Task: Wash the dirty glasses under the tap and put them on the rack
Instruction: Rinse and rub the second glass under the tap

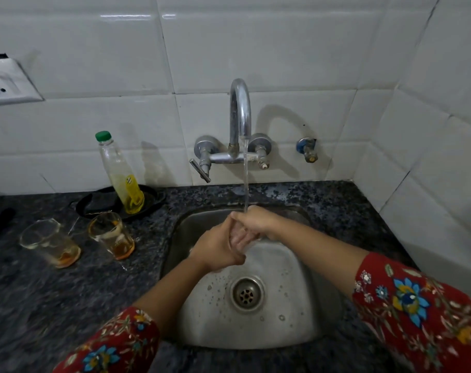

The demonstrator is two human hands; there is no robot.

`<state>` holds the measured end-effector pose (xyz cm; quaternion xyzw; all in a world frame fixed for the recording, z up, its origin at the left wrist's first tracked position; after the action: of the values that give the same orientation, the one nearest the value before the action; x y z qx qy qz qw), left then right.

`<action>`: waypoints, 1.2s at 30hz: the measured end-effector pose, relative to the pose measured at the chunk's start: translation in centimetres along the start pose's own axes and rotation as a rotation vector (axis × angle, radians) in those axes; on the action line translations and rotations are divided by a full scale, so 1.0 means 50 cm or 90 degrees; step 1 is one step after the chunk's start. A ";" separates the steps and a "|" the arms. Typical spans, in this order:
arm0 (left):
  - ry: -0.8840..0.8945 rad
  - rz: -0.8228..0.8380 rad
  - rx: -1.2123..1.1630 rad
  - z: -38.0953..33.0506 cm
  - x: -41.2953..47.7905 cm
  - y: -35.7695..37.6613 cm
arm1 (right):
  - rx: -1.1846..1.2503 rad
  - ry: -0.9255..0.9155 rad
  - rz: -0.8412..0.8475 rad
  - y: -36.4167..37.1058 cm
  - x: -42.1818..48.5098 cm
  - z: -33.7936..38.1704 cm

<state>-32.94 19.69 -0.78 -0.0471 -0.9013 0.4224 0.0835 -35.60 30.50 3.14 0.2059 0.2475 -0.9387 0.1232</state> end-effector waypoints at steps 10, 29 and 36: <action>-0.411 0.174 -0.301 0.087 -0.048 0.048 | 0.084 -0.006 -0.129 -0.004 -0.012 -0.078; -0.489 0.123 -0.933 -0.014 0.042 0.069 | -0.305 -0.602 -0.332 -0.043 -0.094 -0.077; -0.200 0.176 -0.728 -0.014 0.031 0.020 | -0.335 -0.652 -0.363 -0.080 -0.073 -0.010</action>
<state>-34.34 21.10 -0.95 -0.1382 -0.9725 -0.1195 -0.1448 -33.53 34.65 6.03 -0.3797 0.4246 -0.8217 0.0177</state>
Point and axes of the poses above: each hand's wrist, its own x-axis towards the middle knuckle, its own y-axis out of the palm, z = x × y, the point moved 5 cm from there along x, towards the middle knuckle, and after that the axes turned 11 degrees about -z, right-handed, at the moved point
